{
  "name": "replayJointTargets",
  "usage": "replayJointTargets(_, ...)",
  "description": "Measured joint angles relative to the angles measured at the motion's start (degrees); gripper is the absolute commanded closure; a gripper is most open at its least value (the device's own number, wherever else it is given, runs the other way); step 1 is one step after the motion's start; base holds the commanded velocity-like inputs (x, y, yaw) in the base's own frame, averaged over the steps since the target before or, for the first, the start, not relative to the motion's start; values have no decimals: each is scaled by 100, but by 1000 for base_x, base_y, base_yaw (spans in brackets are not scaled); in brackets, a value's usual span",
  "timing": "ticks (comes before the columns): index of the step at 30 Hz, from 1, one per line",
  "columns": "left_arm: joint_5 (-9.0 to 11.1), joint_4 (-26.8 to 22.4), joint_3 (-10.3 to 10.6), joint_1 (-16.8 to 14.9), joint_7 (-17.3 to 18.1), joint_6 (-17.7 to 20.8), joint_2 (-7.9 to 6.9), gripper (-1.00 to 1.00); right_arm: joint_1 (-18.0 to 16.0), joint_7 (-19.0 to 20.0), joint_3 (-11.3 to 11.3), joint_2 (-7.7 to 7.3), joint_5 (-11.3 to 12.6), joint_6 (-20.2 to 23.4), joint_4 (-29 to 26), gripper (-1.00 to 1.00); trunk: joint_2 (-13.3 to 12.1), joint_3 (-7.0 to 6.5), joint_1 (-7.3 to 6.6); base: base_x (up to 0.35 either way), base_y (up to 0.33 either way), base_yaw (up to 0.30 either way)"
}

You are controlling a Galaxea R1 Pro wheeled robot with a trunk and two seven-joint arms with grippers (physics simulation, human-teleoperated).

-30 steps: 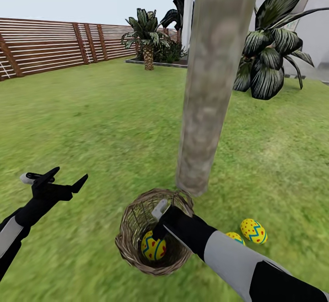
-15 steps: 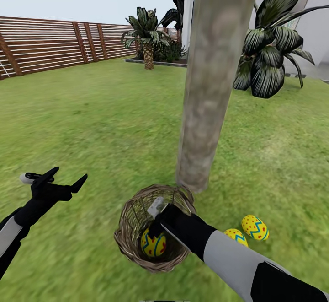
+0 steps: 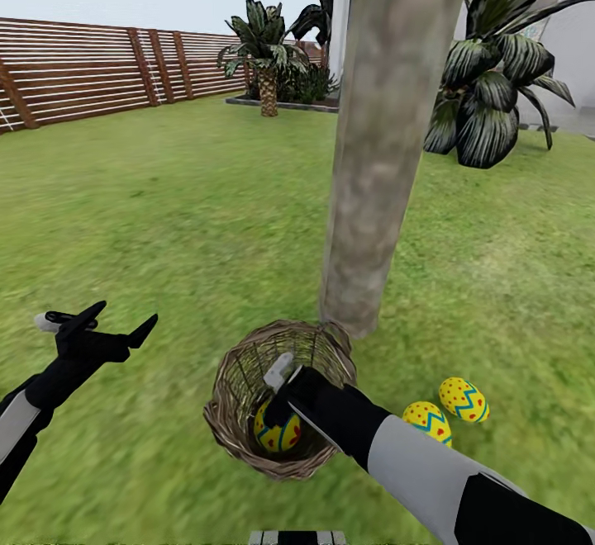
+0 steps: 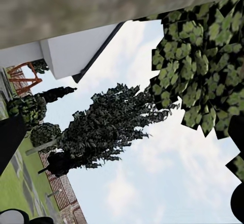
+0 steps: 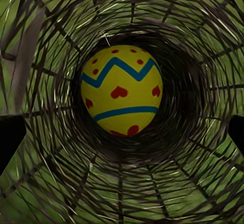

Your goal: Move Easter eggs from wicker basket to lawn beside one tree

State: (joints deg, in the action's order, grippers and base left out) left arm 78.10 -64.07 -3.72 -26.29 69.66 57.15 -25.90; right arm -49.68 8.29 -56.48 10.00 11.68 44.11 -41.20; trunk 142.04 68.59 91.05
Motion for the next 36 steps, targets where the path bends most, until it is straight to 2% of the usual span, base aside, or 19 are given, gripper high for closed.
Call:
replayJointTargets(3,0,0,0,1,0,3,0,-100,0,0,0,0,0,1,-1,-100,116,82,64,0,0,0)
replayJointTargets(9,20,0,0,1,7,-3,0,-100,0,-1,2,0,3,-2,-5,-100,125,269,80,0,0,0)
replayJointTargets(19,38,104,-7,0,9,2,3,-100,0,-2,8,0,10,4,-123,-100,126,360,78,111,51,0)
replayJointTargets(36,16,149,-18,-3,17,-4,17,-100,0,-129,8,0,5,-6,-119,-100,127,521,82,4,2,0)
